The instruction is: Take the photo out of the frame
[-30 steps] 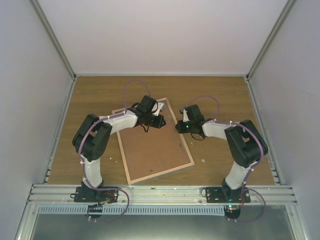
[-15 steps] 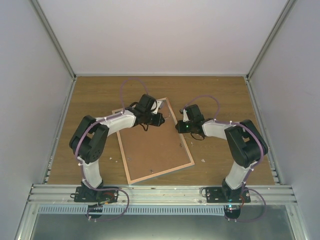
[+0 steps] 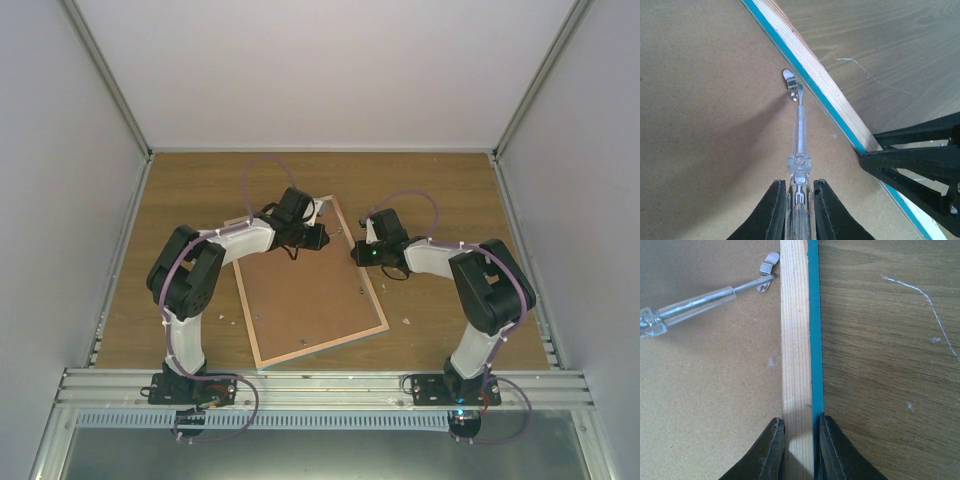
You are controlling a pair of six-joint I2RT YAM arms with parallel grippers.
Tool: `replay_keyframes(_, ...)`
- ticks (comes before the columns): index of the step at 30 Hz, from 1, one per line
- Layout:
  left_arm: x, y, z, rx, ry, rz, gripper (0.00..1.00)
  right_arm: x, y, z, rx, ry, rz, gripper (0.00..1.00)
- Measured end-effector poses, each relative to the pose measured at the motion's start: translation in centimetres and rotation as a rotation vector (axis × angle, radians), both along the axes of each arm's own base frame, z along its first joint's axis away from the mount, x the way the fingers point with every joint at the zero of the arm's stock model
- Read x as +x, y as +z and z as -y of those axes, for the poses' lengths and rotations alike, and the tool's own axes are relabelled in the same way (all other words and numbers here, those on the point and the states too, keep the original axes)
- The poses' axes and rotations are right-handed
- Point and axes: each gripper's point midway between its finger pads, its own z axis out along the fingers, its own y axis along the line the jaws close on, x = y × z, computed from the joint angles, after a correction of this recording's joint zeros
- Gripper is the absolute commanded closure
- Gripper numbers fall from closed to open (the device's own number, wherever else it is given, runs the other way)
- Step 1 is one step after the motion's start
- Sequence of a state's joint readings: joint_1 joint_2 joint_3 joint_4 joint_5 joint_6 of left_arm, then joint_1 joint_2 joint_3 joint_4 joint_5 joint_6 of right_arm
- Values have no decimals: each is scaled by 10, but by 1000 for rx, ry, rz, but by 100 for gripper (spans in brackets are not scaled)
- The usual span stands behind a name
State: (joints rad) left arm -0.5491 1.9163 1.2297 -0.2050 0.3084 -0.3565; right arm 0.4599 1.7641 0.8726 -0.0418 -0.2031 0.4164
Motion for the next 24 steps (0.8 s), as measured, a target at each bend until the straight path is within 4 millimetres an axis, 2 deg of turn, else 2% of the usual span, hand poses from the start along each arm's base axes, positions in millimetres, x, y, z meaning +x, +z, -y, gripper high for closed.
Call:
replay_keyframes(16, 6, -1, -4, -16, 42, -7, 100, 0, 0, 0, 0, -1, -1, 99)
replay_keyframes(20, 1, 6, -7, -24, 44, -1, 100, 1, 0, 3, 5, -20, -3, 99)
replay_keyframes(24, -8, 25, -13, -43, 50, 26, 100, -2, 0, 12, 28, -70, -3, 99)
